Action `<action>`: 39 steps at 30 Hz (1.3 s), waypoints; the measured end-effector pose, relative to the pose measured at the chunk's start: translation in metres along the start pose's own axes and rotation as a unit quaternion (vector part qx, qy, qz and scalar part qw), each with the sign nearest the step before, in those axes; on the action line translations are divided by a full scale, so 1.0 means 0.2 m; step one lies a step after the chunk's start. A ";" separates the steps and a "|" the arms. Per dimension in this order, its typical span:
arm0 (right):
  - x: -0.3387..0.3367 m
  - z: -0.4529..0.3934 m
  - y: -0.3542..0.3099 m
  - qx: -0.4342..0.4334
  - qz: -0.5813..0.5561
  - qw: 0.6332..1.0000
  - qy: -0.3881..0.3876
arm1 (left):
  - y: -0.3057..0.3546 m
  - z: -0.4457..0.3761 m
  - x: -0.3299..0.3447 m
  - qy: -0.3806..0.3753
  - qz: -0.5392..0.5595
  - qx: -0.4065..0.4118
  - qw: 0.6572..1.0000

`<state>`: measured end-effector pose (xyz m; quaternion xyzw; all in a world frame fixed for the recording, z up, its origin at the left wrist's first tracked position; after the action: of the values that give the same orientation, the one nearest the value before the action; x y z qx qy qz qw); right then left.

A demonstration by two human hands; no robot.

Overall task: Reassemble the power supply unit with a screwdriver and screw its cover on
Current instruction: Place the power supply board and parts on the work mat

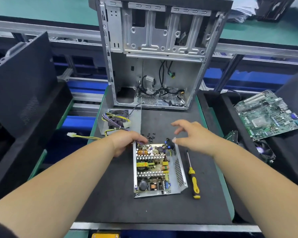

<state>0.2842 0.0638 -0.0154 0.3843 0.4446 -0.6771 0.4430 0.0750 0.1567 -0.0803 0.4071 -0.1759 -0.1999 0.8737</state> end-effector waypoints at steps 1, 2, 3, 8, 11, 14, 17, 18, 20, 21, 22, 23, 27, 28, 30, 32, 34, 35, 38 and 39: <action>0.02 -0.03 0.00 -0.003 0.009 0.999 -0.035 | 0.00 0.00 0.00 -0.003 -0.005 -0.002 1.000; 0.03 -0.05 0.00 -0.012 0.034 0.998 -0.047 | 0.01 0.00 0.00 -0.006 -0.009 -0.003 1.000; 0.04 -0.08 -0.01 -0.019 0.061 0.997 -0.049 | 0.01 0.00 0.00 -0.008 -0.012 -0.005 1.000; 0.11 -0.17 -0.07 -0.010 0.155 0.985 -0.069 | 0.00 -0.01 -0.01 -0.008 -0.015 -0.004 1.000; 0.13 -0.20 -0.09 -0.006 0.188 0.980 -0.068 | 0.00 -0.01 -0.01 -0.001 -0.016 -0.009 1.000; 0.15 -0.20 -0.09 -0.004 0.210 0.975 -0.076 | -0.01 -0.02 -0.01 -0.006 -0.010 -0.010 1.000; 0.16 -0.20 -0.09 -0.015 0.246 0.966 -0.076 | -0.02 -0.02 -0.01 0.002 -0.021 -0.017 1.000; 0.16 -0.19 -0.10 -0.026 0.262 0.963 -0.058 | -0.02 -0.02 -0.02 0.004 -0.026 -0.018 0.999; 0.14 -0.16 -0.15 -0.065 0.267 0.961 0.011 | -0.03 -0.03 -0.02 0.010 -0.035 -0.020 0.999; 0.14 -0.13 -0.18 -0.095 0.240 0.965 0.047 | -0.03 -0.03 -0.02 0.013 -0.041 -0.019 0.999; 0.14 -0.10 -0.22 -0.131 0.200 0.969 0.067 | -0.04 -0.03 -0.01 0.013 -0.046 -0.019 0.999; 0.15 -0.06 -0.26 -0.166 0.166 0.970 0.064 | -0.04 -0.04 -0.01 0.016 -0.050 -0.017 0.998; 0.29 0.04 -0.33 -0.219 0.203 0.954 -0.003 | -0.05 -0.05 -0.01 0.038 -0.051 -0.024 0.998; 0.31 0.05 -0.33 -0.223 0.224 0.949 0.005 | -0.05 -0.05 -0.01 0.042 -0.052 -0.026 0.997; 0.32 0.06 -0.34 -0.226 0.251 0.941 0.030 | -0.05 -0.04 -0.02 0.050 -0.052 -0.023 0.997; 0.32 0.05 -0.34 -0.227 0.247 0.940 0.061 | -0.05 -0.05 -0.02 0.053 -0.050 -0.017 0.997; 0.32 0.05 -0.34 -0.226 0.216 0.946 0.086 | -0.06 -0.04 -0.02 0.053 -0.039 -0.014 0.998; 0.32 0.06 -0.33 -0.226 0.201 0.949 0.092 | -0.06 -0.04 -0.02 0.049 -0.033 -0.015 0.998; 0.33 0.06 -0.32 -0.227 0.178 0.952 0.099 | -0.06 -0.04 -0.02 0.037 -0.016 -0.011 0.999; 0.33 0.06 -0.32 -0.228 0.174 0.953 0.102 | -0.06 -0.04 -0.02 0.033 -0.012 -0.009 0.999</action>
<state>0.2023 0.0487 -0.0548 0.4115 0.5557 -0.4275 0.5824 0.0732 0.1572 -0.0957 0.4075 -0.1398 -0.1986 0.8803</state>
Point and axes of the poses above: each hand's wrist, its own z-axis away from the middle knuckle, its own x-axis out of the palm, y = z × x, the point moved 5 cm from there along -z, towards the middle knuckle, and after that the axes turned 15 degrees about z, right-handed, at the moved point
